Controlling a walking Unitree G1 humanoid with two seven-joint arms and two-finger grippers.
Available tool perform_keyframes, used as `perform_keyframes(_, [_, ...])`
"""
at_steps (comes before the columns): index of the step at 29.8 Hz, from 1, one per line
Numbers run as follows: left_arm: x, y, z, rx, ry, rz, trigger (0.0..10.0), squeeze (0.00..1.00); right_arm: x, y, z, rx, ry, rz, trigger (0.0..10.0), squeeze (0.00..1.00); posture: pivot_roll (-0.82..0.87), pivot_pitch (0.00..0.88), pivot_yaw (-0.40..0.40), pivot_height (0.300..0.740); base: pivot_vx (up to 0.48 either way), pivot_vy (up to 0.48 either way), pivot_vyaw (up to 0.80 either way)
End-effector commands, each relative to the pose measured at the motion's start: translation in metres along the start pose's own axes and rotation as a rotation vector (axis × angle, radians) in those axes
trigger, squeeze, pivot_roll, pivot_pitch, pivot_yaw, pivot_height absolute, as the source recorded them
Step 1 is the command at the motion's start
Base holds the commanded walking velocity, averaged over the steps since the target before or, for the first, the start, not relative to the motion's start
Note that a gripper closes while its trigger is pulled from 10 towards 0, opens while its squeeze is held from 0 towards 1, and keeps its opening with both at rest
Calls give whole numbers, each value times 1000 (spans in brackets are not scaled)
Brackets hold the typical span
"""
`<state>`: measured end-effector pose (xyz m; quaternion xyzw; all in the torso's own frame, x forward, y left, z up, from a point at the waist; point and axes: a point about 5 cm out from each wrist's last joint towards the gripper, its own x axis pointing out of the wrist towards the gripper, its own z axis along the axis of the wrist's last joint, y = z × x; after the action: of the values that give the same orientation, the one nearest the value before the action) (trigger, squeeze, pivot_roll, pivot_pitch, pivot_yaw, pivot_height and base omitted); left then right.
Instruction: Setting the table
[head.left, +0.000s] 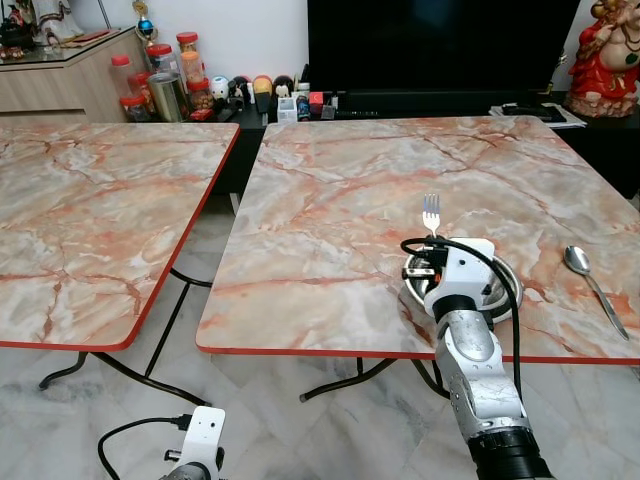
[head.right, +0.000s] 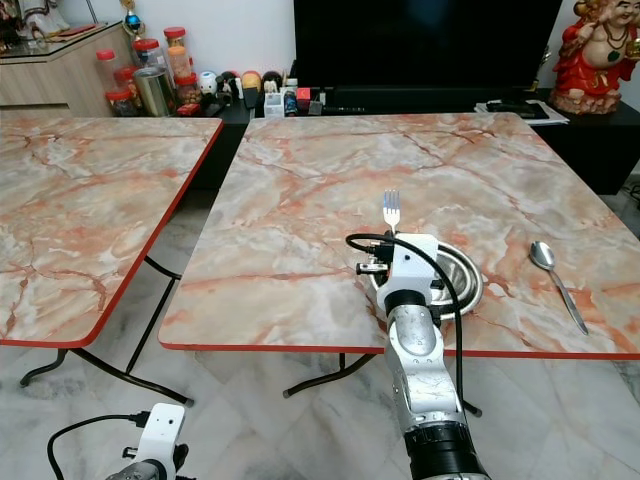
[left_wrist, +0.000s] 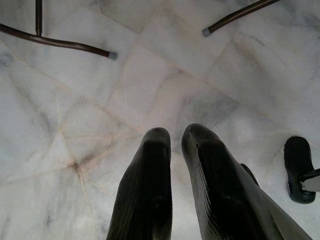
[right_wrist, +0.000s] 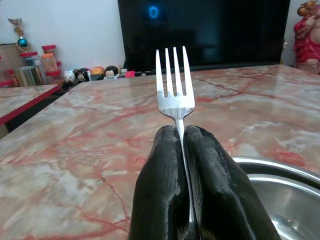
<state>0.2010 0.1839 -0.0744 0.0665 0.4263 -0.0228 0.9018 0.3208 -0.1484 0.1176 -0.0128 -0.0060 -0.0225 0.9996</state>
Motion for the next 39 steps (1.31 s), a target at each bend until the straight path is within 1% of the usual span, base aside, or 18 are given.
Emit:
perform_keyframes(1, [0, 5, 2, 18, -10, 12, 10000, 0, 0, 2, 4, -4, -9, 4, 10000, 0, -55, 0, 31, 736, 0, 0, 0])
perform_keyframes(34, [0, 5, 1, 16, -9, 17, 10000, 0, -1, 3, 2, -10, 0, 5, 10000, 0, -54, 0, 27, 736, 0, -337, 0])
perform_keyframes(39, [0, 5, 1, 14, -6, 25, 10000, 0, -1, 4, 2, -9, 3, 8, 10000, 0, -54, 0, 25, 736, 0, 0, 0])
